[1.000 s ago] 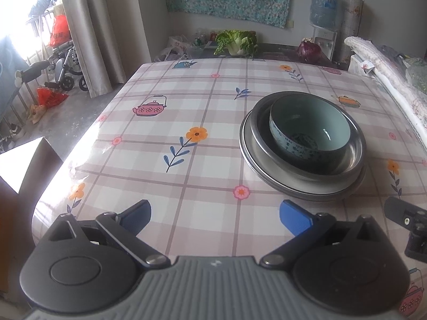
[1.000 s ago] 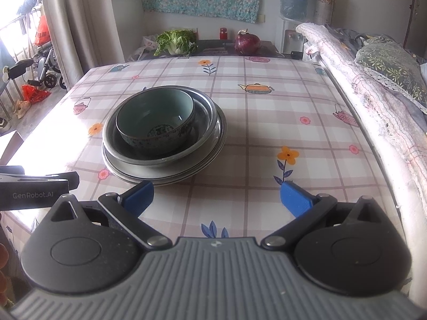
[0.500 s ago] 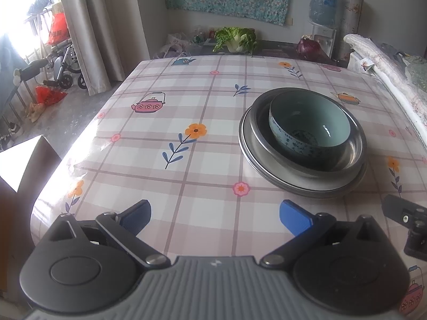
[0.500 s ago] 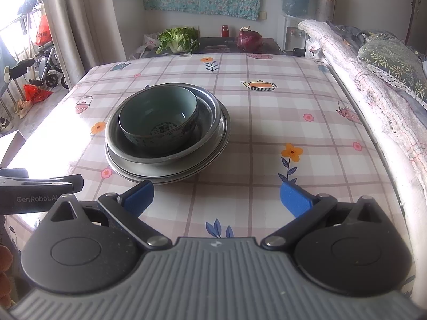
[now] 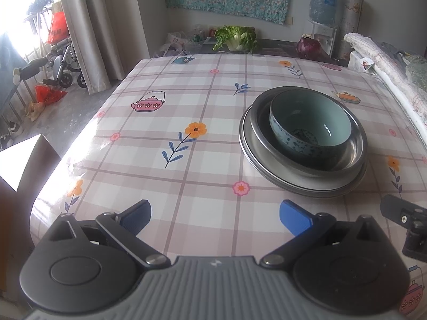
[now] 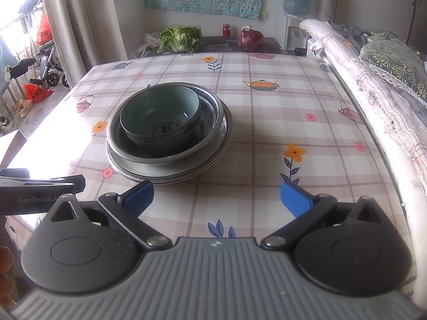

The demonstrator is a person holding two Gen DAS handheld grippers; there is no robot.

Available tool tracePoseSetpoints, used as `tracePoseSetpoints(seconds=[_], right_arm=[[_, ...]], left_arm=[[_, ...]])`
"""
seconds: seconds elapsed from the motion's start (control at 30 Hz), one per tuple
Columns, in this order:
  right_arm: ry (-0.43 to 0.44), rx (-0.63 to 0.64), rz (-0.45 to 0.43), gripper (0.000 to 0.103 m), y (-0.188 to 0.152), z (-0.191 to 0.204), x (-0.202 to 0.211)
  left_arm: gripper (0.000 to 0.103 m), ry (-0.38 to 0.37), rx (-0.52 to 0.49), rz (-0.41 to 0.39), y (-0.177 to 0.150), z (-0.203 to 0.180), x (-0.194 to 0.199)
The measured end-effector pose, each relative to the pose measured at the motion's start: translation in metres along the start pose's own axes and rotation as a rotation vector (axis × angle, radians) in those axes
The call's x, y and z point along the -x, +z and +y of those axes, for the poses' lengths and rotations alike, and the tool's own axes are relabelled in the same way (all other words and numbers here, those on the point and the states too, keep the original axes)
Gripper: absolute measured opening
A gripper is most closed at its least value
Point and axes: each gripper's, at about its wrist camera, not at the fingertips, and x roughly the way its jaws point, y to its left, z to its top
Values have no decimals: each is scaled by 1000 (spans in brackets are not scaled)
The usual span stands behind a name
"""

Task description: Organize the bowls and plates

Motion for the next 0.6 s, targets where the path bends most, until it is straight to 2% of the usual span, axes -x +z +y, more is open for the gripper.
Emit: tracePoseSetpoints(seconds=[0.6], right_arm=[[1,3,0,102,0,1,-2]], left_arm=[[103,2,-2,2,0,1,-2]])
